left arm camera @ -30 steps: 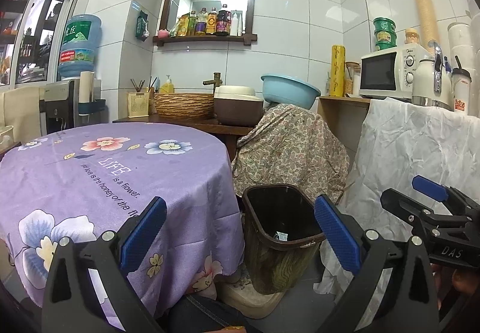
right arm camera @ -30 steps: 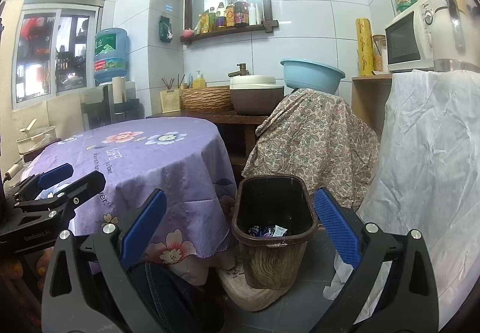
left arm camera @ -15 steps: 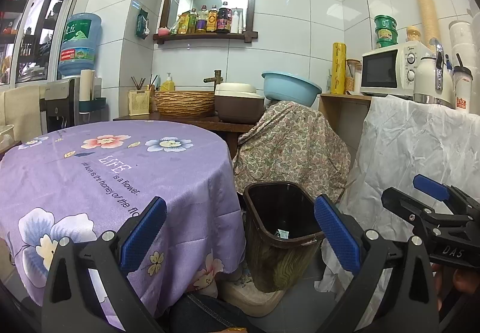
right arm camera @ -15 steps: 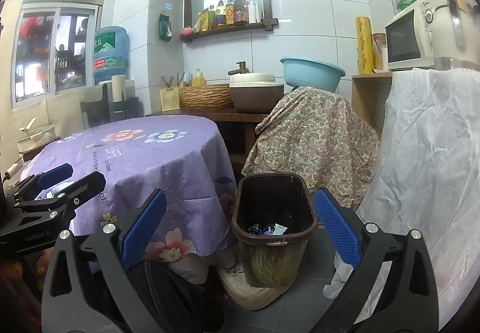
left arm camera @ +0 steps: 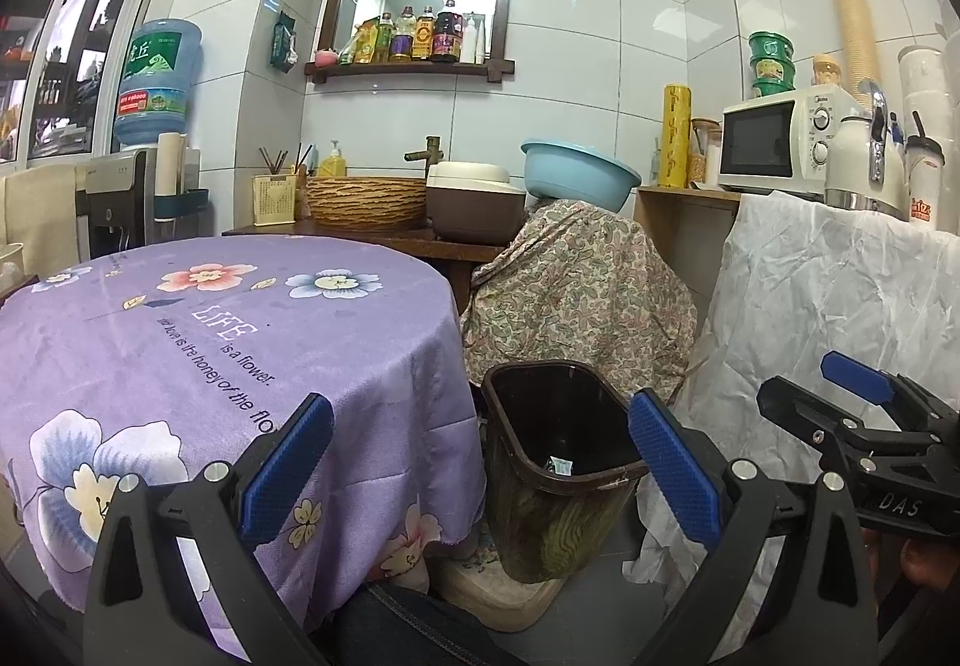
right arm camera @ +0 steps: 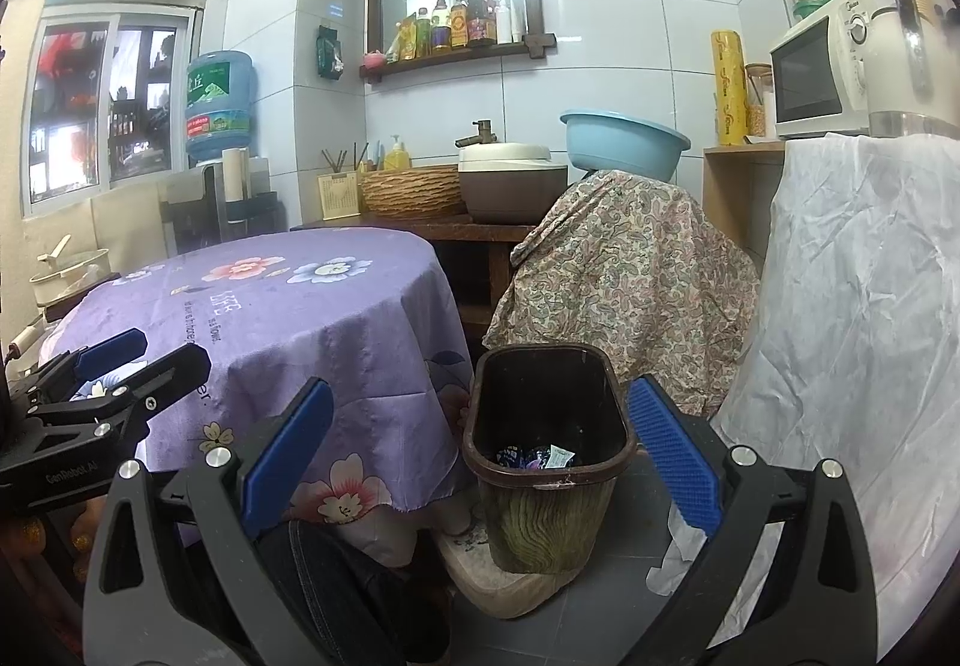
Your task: Collect trash
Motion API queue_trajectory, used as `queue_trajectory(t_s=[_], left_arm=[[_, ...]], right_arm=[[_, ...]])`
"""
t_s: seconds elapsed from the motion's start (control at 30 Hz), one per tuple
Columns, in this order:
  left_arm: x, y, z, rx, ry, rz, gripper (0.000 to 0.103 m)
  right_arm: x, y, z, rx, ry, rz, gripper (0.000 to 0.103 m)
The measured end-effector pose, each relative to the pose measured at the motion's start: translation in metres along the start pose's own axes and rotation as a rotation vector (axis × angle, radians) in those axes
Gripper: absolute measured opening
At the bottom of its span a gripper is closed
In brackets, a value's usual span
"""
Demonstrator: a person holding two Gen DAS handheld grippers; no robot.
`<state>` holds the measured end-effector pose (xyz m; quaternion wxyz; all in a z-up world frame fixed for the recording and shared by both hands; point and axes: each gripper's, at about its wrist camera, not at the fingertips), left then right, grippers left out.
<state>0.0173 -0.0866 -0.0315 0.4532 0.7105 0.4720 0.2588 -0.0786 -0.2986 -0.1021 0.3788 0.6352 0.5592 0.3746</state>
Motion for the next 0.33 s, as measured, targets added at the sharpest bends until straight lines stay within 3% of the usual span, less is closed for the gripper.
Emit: queue_trajectory(t_s=[0.33], left_arm=[[-0.0008, 0.0015, 0.0012, 0.008, 0.01, -0.002, 0.098]], right_arm=[[0.0012, -0.0002, 0.0014, 0.005, 0.002, 0.0, 0.097]])
Point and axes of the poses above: each gripper's, at about its wrist camera, not at the fingertips, and z roughly the way its jaws point, x to its left, y to its top, and after that the axes turned 12 degrees about x, right-handed
